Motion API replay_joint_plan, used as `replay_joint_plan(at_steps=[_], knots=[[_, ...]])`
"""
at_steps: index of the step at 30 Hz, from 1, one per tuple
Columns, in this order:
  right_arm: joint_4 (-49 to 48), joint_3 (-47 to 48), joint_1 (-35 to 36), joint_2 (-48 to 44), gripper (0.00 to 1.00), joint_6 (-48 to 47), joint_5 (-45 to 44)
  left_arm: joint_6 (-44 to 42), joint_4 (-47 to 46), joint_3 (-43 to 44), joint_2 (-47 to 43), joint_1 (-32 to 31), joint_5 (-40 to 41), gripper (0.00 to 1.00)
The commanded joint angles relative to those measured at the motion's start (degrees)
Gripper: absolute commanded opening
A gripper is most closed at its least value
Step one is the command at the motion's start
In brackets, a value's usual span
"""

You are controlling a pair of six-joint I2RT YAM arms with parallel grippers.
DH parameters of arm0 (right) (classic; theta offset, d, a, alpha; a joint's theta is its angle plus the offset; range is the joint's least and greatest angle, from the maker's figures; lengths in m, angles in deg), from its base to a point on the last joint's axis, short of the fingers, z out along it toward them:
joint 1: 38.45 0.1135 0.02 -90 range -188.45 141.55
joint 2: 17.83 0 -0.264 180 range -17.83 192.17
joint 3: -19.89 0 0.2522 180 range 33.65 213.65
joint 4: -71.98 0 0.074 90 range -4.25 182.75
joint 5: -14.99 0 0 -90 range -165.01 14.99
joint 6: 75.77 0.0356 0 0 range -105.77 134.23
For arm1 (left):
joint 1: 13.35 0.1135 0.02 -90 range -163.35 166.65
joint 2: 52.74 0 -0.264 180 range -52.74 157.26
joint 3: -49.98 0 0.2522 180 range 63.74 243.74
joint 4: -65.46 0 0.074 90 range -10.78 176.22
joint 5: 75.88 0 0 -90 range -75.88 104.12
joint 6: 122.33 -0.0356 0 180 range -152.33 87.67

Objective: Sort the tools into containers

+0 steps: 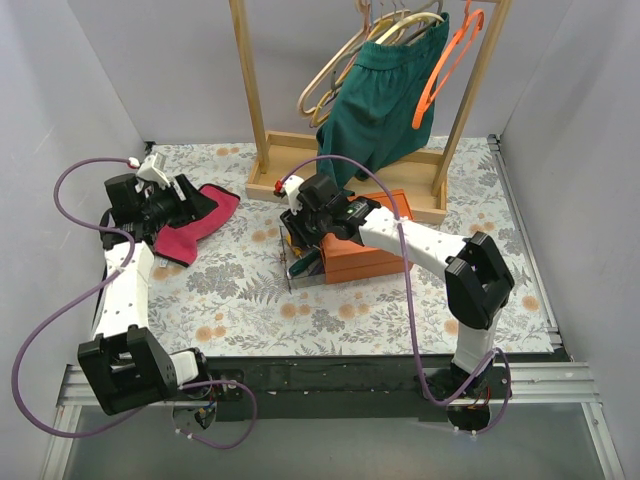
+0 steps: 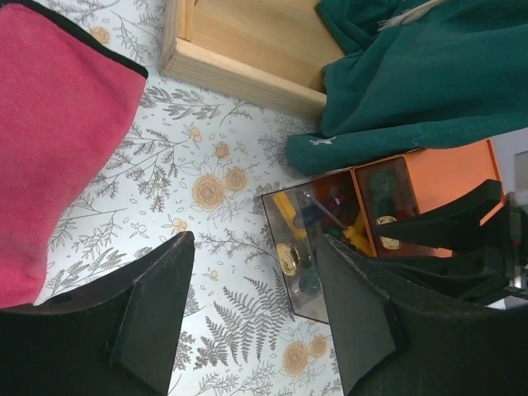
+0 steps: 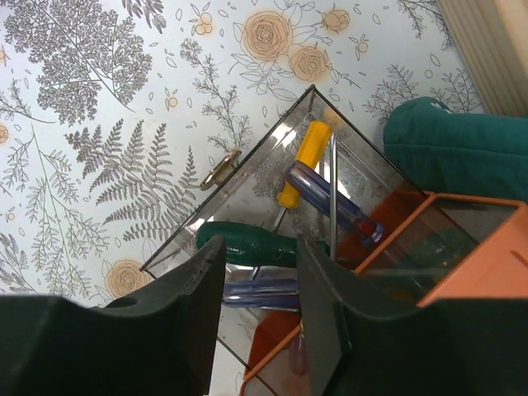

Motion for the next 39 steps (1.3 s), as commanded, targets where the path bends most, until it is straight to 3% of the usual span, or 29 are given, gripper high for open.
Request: replay_joint_plan(at_steps=[1, 10, 14, 15, 16, 17, 18, 19, 21, 26, 39], knots=[[3.9, -1.2, -0.7, -5.6, 0.48, 0.7, -2.3, -0.1, 0.0, 2.1, 2.6, 0.2, -1.6, 0.6], [-1.2, -6.8, -3.6, -18.8, 0.46, -2.2, 5.0, -1.3, -1.2, 2.9, 7.1, -4.5, -1.8, 0.59], [-0.4, -9.7, -7.9, -24.0, 0.44, -3.0, 1.6, -3.6, 0.9, 2.5, 8.4, -7.9, -1.5, 0.52], [0.0, -10.5, -8.9, -25.3, 0.41, -3.6, 0.7, -3.6, 1.0, 1.7, 8.5, -9.4, -1.7, 0.49], [0.3, -11.5, -11.6, -25.9, 0.25, -4.0, -0.5, -3.6, 1.0, 0.3, 9.0, -10.0, -1.9, 0.42], [0.3, -12.6, -13.1, -26.6, 0.14, -4.5, -1.5, -3.6, 0.9, -0.6, 9.3, -10.6, -2.4, 0.27], [0.2, -15.2, -14.6, -27.8, 0.02, -4.3, -2.6, -3.5, 0.2, -1.4, 9.9, -12.0, -2.8, 0.19], [0.1, -16.2, -17.8, -28.3, 0.01, -4.0, -2.8, -3.2, -0.4, -3.1, 10.3, -12.7, -3.2, 0.07], [-1.0, -19.6, -20.5, -29.3, 0.01, -4.2, -2.8, -2.2, -2.6, -4.4, 11.2, -14.1, -5.1, 0.0], [-4.8, -26.4, -23.6, -31.1, 0.01, -6.7, -1.9, -3.0, -4.3, -4.5, 16.5, -17.9, -9.3, 0.0], [-6.7, -35.0, -23.8, -32.4, 0.01, -5.5, 0.7, -5.1, -4.2, 2.7, 29.0, -23.8, -8.6, 0.0]])
